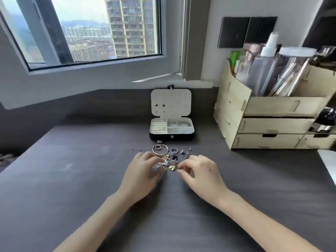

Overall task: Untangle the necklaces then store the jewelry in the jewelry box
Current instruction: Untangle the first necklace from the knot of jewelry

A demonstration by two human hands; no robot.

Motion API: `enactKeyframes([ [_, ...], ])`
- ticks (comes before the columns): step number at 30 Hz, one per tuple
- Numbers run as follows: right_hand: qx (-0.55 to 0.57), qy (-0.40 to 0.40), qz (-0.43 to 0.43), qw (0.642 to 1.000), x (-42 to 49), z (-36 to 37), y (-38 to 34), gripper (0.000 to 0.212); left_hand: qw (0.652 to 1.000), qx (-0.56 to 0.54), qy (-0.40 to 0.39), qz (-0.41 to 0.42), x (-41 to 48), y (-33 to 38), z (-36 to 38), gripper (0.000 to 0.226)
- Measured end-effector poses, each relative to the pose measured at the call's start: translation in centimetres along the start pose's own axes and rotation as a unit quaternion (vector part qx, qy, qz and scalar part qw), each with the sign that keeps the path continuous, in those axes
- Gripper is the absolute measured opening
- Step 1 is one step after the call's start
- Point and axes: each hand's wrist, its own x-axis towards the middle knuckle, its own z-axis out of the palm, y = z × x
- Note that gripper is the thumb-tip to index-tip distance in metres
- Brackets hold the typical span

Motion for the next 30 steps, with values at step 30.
enactKeyframes([
  [30, 0.060, -0.168, -0.059, 0.982, 0.5, 0.1, -2.3, 0.023, 0.988, -0.041, -0.139, -0.046, -3.4, -1.0, -4.7, 0.036],
])
